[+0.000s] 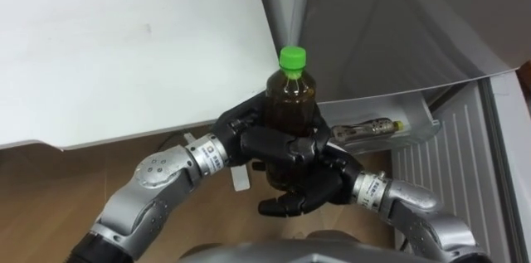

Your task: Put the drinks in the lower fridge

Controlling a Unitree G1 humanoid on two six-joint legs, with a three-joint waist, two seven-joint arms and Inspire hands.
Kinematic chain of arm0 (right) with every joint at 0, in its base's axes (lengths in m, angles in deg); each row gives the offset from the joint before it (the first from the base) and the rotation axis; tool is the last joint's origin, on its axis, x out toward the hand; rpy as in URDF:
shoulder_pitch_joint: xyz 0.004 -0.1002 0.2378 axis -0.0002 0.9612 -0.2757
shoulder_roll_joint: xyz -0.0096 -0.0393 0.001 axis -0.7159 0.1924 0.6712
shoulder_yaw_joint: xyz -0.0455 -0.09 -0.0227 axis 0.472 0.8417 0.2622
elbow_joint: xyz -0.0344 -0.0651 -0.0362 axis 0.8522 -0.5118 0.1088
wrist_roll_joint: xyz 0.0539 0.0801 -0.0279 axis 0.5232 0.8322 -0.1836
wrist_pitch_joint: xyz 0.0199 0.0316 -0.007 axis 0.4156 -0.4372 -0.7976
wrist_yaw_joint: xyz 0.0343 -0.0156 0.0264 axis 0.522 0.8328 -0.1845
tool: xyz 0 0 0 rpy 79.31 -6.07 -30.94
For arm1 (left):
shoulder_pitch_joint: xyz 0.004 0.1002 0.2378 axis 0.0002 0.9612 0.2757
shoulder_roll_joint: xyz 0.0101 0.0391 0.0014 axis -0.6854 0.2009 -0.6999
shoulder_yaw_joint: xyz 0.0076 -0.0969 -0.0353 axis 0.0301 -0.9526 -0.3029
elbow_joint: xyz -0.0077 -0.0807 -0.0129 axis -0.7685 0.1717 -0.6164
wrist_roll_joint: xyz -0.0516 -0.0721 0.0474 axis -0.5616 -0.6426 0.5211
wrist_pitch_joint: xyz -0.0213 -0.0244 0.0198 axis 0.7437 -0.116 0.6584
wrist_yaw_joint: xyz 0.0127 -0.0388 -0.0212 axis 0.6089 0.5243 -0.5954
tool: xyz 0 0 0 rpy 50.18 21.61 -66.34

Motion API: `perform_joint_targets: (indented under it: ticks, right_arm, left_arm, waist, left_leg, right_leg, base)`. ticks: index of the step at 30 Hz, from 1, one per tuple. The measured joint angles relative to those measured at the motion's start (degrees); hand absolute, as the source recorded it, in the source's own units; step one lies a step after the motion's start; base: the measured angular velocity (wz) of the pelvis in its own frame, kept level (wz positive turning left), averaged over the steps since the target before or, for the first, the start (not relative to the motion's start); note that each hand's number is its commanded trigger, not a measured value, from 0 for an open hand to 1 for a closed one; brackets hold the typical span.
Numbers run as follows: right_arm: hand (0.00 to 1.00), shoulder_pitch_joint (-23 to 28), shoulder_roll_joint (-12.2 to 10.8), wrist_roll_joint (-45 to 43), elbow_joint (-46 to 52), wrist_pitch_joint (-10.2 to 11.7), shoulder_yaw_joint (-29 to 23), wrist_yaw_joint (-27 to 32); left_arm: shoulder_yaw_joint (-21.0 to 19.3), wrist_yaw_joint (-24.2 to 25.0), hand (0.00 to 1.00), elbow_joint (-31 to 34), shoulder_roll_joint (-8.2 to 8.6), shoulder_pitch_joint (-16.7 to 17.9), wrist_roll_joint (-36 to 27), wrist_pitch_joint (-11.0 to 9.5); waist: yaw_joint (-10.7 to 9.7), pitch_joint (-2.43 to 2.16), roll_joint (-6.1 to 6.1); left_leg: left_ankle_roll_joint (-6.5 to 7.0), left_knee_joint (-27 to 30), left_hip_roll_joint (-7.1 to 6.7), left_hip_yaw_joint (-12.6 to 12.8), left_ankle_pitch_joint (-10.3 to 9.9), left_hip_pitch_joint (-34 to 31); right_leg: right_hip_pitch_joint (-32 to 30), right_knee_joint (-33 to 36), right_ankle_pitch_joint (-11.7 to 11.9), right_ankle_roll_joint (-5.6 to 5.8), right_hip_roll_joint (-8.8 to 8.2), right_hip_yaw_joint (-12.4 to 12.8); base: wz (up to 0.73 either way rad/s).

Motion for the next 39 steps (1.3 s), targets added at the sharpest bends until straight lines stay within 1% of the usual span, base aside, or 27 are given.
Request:
perform_joint_targets:
  ticks: [7, 12, 13, 14, 18, 24, 28, 35, 39]
  right_arm:
    - [0.00, 0.0, 0.2, 0.0, 0.0, 0.0, 0.2, 0.0]
    - [0.00, -0.1, 1.0, 0.0, 0.0, -0.2, 1.5, 0.0]
    - [0.62, -0.1, 1.1, 0.0, 0.0, -0.8, 1.6, 0.0]
    - [1.00, -0.1, 1.0, 0.0, 0.0, -1.2, 1.8, 0.0]
    - [1.00, -0.1, 1.1, 0.0, 0.0, -1.3, 2.2, -0.1]
    - [1.00, -0.2, 1.0, 0.0, 0.0, -1.9, 2.2, -0.2]
    - [1.00, -0.2, 1.0, 0.0, 0.0, -2.2, 2.2, -0.1]
    - [1.00, -0.2, 2.0, -0.1, 0.0, -2.3, 2.7, -1.0]
    - [1.00, -0.2, 2.1, -0.1, 0.0, -2.3, 2.8, -1.0]
  left_arm:
    - [0.2, 0.0, 1.00, 0.0, -0.09, 0.0, 0.1, 0.0]
    - [0.8, 0.1, 1.00, -0.4, -0.90, -0.1, 0.1, 0.0]
    - [0.9, 0.2, 1.00, -0.5, -1.11, -0.1, 0.1, 0.0]
    - [1.0, 0.3, 1.00, -0.6, -1.50, -0.1, 0.1, 0.0]
    - [1.0, 0.9, 1.00, -0.7, -1.82, -0.1, 0.1, 0.0]
    - [1.1, 1.0, 1.00, -0.7, -1.96, -0.1, 0.1, 0.0]
    - [1.2, 1.5, 1.00, -0.7, -1.94, -0.1, 0.1, 0.0]
    - [2.3, 1.6, 1.00, -0.7, -1.74, -0.2, 0.1, 0.0]
    - [2.3, 1.6, 1.00, -0.7, -1.69, -0.2, 0.1, 0.0]
  waist:
    - [0.0, 0.03, -0.01]
    - [0.1, 0.09, 0.03]
    - [0.1, 0.13, 0.05]
    - [0.0, 0.17, 0.06]
    - [0.0, 0.30, 0.10]
    - [0.0, 0.37, 0.16]
    - [0.0, 0.38, 0.16]
    - [0.0, 0.39, 0.18]
    - [0.0, 0.39, 0.19]
  left_leg:
    - [0.00, 0.0, 0.01, -0.2, 0.0, 0.0]
    - [0.00, 0.0, 0.04, -0.2, 0.0, 0.0]
    - [0.00, 0.0, 0.04, -0.2, 0.0, 0.0]
    - [0.00, 0.1, 0.04, -0.2, 0.0, 0.0]
    - [0.00, 0.1, 0.04, -0.2, 0.0, 0.0]
    - [0.00, 0.0, 0.05, -0.2, 0.0, -0.1]
    - [0.00, 0.0, 0.06, -0.2, 0.0, -0.1]
    - [0.00, 0.0, 0.09, 0.0, 0.0, -0.1]
    - [0.00, 0.0, 0.12, 0.0, 0.0, 0.0]
  right_leg:
    - [0.1, -0.1, 0.0, 0.01, 0.00, -0.2]
    - [0.2, -0.1, 0.0, 0.01, -0.04, -0.4]
    - [0.3, -0.1, 0.0, 0.01, -0.05, -0.5]
    - [0.3, -0.1, 0.0, 0.01, -0.05, -0.5]
    - [0.3, 0.0, 0.0, 0.01, -0.06, -0.6]
    - [0.2, -0.1, 0.0, 0.01, -0.06, -0.7]
    - [0.2, -0.1, 0.0, 0.02, -0.08, -0.9]
    - [0.2, -0.1, 0.0, 0.01, -0.13, -1.3]
    - [0.2, -0.1, 0.0, 0.01, -0.12, -1.3]
  base:
    - [0.00]
    - [0.00]
    - [0.00]
    - [0.00]
    - [0.00]
    - [0.00]
    - [0.00]
    - [0.00]
    - [0.00]
